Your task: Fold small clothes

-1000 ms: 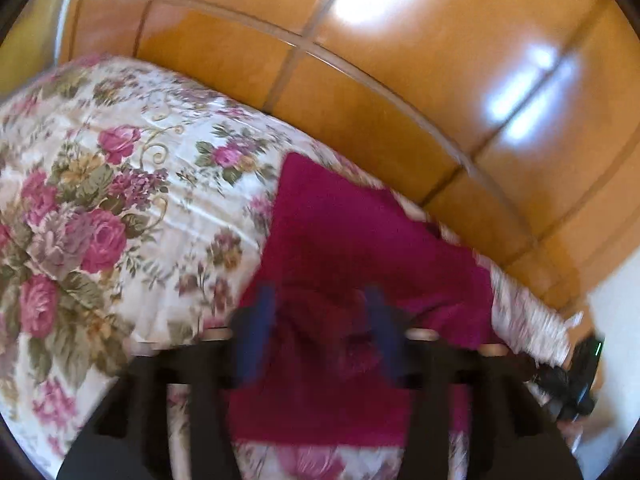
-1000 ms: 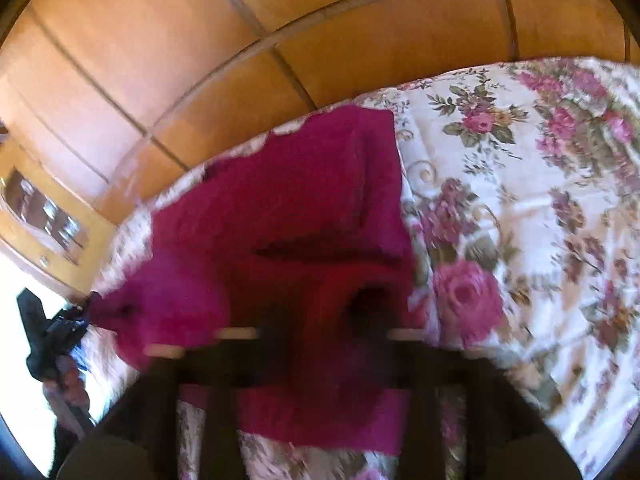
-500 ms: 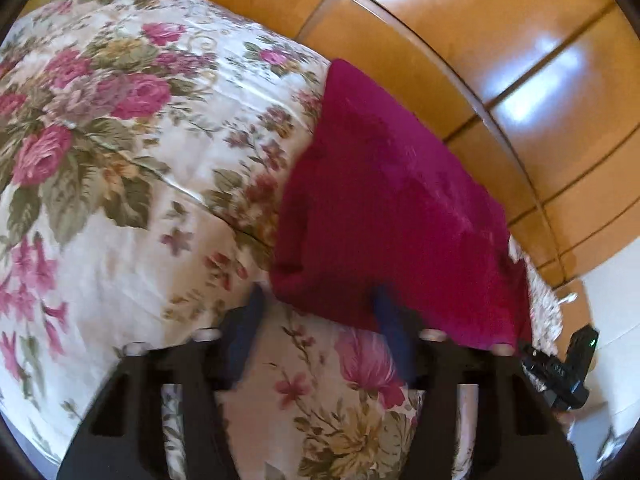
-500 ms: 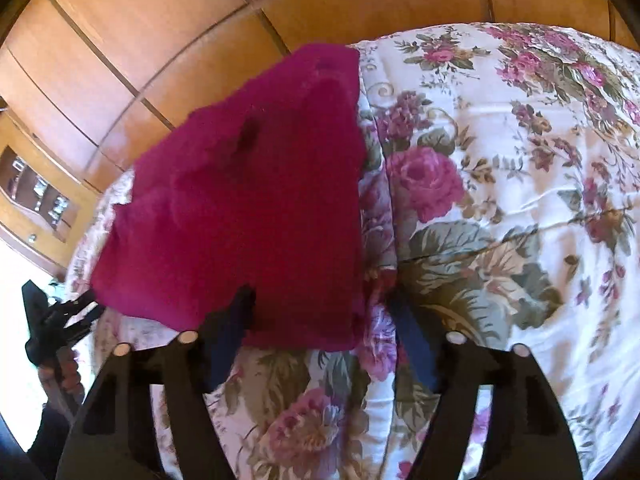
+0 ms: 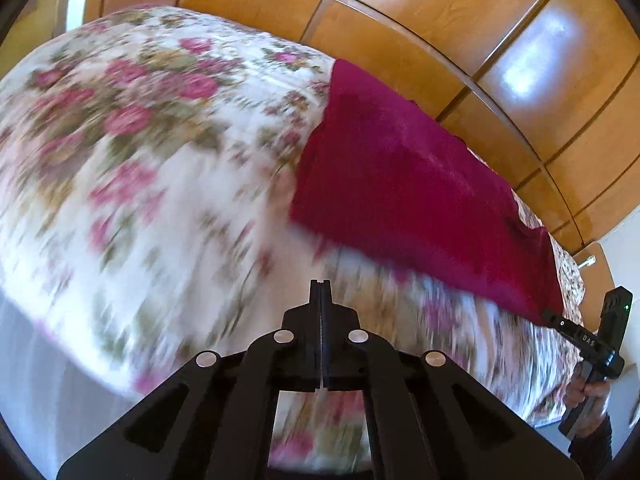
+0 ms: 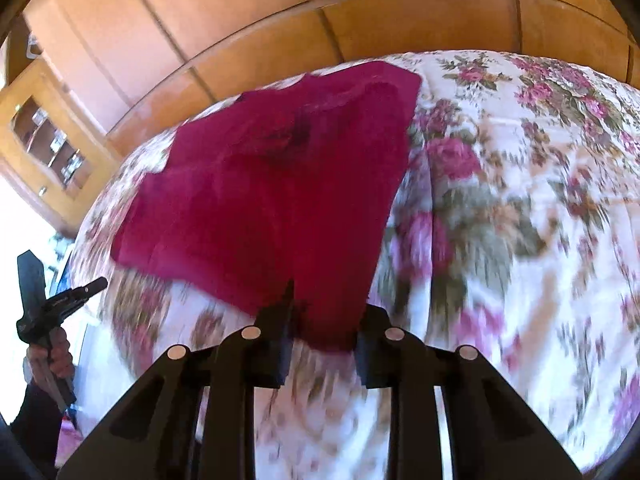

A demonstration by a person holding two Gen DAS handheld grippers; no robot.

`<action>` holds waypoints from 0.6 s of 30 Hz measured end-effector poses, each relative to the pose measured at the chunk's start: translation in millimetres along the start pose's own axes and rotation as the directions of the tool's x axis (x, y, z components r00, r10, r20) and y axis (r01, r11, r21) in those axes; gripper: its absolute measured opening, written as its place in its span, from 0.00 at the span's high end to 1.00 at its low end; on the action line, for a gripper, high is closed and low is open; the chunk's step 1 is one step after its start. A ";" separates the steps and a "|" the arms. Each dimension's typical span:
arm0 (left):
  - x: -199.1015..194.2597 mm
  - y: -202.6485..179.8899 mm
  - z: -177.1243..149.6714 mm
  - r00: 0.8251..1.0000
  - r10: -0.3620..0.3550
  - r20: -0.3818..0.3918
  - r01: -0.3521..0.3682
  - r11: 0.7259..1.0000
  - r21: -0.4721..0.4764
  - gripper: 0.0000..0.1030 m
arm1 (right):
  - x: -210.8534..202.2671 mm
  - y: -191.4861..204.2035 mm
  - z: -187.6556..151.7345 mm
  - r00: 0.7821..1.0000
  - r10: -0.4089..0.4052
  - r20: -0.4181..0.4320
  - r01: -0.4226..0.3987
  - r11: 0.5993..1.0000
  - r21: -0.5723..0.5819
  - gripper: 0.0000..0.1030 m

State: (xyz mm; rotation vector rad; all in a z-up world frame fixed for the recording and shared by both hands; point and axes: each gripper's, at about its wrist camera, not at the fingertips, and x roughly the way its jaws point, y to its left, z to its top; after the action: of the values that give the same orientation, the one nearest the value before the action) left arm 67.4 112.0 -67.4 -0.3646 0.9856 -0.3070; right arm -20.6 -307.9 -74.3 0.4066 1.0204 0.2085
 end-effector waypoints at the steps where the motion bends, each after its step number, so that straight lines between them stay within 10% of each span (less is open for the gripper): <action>1: -5.5 4.8 -8.7 1.000 0.012 -0.005 -0.012 1.000 -0.005 1.00 | -2.1 0.9 -7.6 1.000 -0.003 -0.012 0.003 1.000 -0.001 0.85; 6: -20.3 21.2 -25.0 0.998 0.064 0.000 -0.064 0.998 -0.014 1.00 | -14.0 -24.4 -36.6 0.998 -0.060 -0.033 0.063 0.994 0.093 1.00; 8: -19.5 21.4 -12.2 0.998 0.063 0.014 -0.063 0.998 -0.022 0.96 | -18.0 -34.5 -36.8 0.998 -0.053 -0.021 0.055 0.988 0.144 0.91; 9: -18.1 19.3 -2.9 0.997 0.071 0.031 -0.070 0.997 -0.019 0.77 | -19.2 -36.0 -34.7 0.998 -0.064 -0.013 0.065 0.987 0.146 0.86; 11: -15.5 14.6 12.3 0.995 0.069 0.067 -0.068 0.998 -0.009 0.55 | -22.7 -35.7 -29.7 0.997 -0.074 0.015 0.071 0.985 0.160 0.47; 18: 29.2 2.0 50.8 0.998 0.044 0.051 -0.046 0.998 0.032 0.54 | -5.9 -17.3 -7.3 0.997 -0.040 0.061 0.032 0.991 0.131 0.36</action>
State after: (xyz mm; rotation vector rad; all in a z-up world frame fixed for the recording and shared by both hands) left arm 125.9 109.8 -64.7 -0.3177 0.9370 -0.2718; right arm -30.2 -324.0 -80.4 0.5095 0.9810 0.0966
